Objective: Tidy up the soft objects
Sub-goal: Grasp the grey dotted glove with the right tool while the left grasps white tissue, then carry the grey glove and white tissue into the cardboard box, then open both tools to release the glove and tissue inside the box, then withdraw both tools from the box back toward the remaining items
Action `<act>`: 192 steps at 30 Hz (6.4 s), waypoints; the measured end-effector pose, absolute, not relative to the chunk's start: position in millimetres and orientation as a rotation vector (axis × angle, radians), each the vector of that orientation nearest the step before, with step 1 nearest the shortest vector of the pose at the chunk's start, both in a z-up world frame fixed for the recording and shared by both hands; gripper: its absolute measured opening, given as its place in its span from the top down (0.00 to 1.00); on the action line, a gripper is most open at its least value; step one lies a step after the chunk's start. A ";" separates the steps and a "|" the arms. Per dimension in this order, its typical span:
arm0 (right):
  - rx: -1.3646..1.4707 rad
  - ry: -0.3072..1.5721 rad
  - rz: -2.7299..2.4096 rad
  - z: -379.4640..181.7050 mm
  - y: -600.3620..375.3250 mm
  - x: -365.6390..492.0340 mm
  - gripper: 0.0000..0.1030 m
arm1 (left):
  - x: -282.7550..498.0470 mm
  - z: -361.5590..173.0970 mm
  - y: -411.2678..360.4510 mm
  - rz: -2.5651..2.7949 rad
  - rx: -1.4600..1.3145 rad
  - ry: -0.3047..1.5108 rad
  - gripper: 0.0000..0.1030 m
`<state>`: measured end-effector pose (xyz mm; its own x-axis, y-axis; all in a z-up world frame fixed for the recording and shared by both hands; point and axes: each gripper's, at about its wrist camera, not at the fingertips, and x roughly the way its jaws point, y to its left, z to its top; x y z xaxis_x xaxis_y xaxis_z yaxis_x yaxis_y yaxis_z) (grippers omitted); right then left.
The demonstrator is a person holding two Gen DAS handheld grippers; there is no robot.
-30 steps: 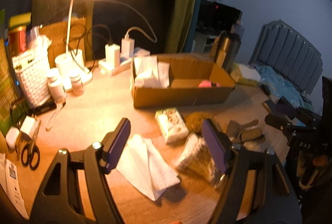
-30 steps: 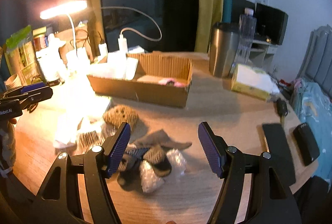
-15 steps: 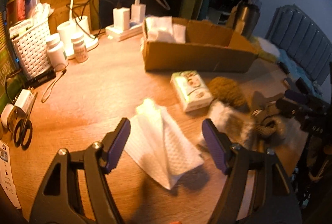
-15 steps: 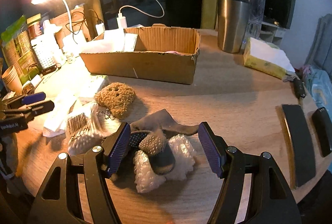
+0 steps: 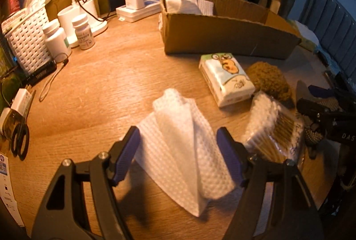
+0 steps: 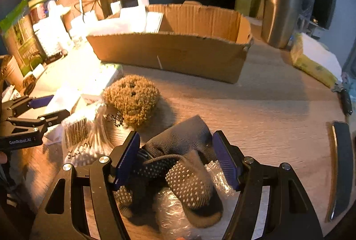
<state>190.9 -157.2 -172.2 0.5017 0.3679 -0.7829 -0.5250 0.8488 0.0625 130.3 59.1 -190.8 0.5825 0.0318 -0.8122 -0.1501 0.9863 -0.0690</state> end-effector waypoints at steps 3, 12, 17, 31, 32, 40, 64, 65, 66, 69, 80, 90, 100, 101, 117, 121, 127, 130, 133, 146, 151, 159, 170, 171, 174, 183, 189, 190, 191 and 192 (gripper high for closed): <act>-0.220 0.913 0.548 -177.9 -150.7 189.4 0.31 | 131.0 -192.3 55.2 0.115 -0.097 0.945 0.29; -0.222 0.902 0.591 -175.6 -148.7 185.1 0.59 | 127.0 -189.9 53.7 0.102 -0.091 0.926 0.71; -0.221 0.866 0.599 -164.7 -153.1 179.6 0.67 | 124.0 -186.7 45.8 0.052 -0.102 0.925 0.83; -0.109 0.725 0.649 -113.2 -178.4 173.2 0.68 | 112.7 -145.6 41.2 -0.001 -0.175 0.800 0.83; -0.103 0.721 0.651 -111.6 -179.7 173.8 0.68 | 112.8 -140.9 41.2 -0.001 -0.176 0.789 0.83; -0.058 0.674 0.680 -92.2 -191.6 184.6 0.68 | 113.7 -106.5 38.9 -0.017 -0.192 0.704 0.83; -0.052 0.570 0.764 -56.1 -196.7 254.8 0.68 | 170.4 -59.3 23.9 -0.019 -0.170 0.570 0.83; -0.051 0.569 0.765 -55.8 -196.2 258.2 0.68 | 173.8 -59.0 24.4 -0.020 -0.172 0.570 0.83; -0.050 0.567 0.767 -55.1 -195.7 261.3 0.67 | 176.7 -58.6 24.7 -0.019 -0.170 0.569 0.83; -0.047 0.564 0.776 -53.9 -191.8 269.8 0.67 | 185.3 -57.4 25.5 -0.018 -0.170 0.564 0.83; -0.058 0.591 0.803 -62.3 -168.5 297.9 0.67 | 219.8 -65.6 27.9 -0.057 -0.186 0.575 0.83; -0.066 0.634 0.799 -75.2 -153.6 321.2 0.67 | 254.8 -90.4 26.9 -0.097 -0.218 0.621 0.83; -0.075 0.691 0.800 -96.6 -139.3 338.6 0.67 | 277.9 -120.8 25.9 -0.103 -0.248 0.689 0.83; -0.075 0.696 0.800 -98.2 -137.8 340.0 0.67 | 279.3 -123.5 26.3 -0.102 -0.250 0.695 0.83; -0.103 0.761 0.805 -124.0 -123.7 351.4 0.67 | 297.5 -157.9 26.6 -0.107 -0.272 0.811 0.77; -0.110 0.773 0.807 -129.2 -120.9 352.9 0.67 | 299.6 -159.6 25.6 -0.092 -0.262 0.821 0.76; -0.112 0.786 0.806 -133.2 -118.4 354.9 0.64 | 302.6 -161.0 24.5 -0.080 -0.246 0.831 0.76; -0.116 0.792 0.804 -134.6 -116.4 355.8 0.63 | 304.0 -161.7 24.0 -0.072 -0.234 0.836 0.76; -0.120 0.796 0.800 -135.3 -116.1 356.2 0.62 | 305.6 -162.5 22.4 -0.065 -0.224 0.840 0.75; -0.138 0.757 0.790 -118.4 -119.4 347.1 0.53 | 293.6 -147.8 18.2 -0.076 -0.208 0.810 0.37; -0.140 0.738 0.778 -108.0 -124.4 339.6 0.53 | 287.6 -140.0 20.7 -0.064 -0.209 0.797 0.37; -0.139 0.699 0.760 -89.2 -134.8 321.3 0.53 | 270.7 -123.9 20.0 -0.054 -0.199 0.762 0.37; -0.140 0.661 0.738 -70.8 -148.5 288.3 0.53 | 239.0 -105.5 13.1 -0.060 -0.192 0.728 0.37; -0.141 0.658 0.736 -69.3 -149.3 284.9 0.53 | 235.6 -103.8 12.9 -0.059 -0.191 0.724 0.37; -0.142 0.647 0.732 -64.8 -151.6 274.7 0.53 | 226.2 -99.0 12.8 -0.059 -0.191 0.712 0.37; -0.151 0.628 0.719 -57.7 -156.7 246.6 0.52 | 197.7 -87.4 11.0 -0.056 -0.186 0.677 0.36; -0.155 0.624 0.711 -56.3 -160.2 231.1 0.52 | 180.7 -82.8 10.1 -0.054 -0.185 0.661 0.36; -0.156 0.624 0.709 -56.4 -160.4 228.6 0.52 | 177.5 -82.5 9.9 -0.054 -0.186 0.660 0.36; -0.157 0.625 0.709 -56.5 -160.5 226.1 0.52 | 174.1 -82.4 10.0 -0.054 -0.185 0.659 0.36; -0.158 0.625 0.708 -56.7 -160.7 223.7 0.52 | 172.2 -82.6 9.4 -0.053 -0.186 0.658 0.36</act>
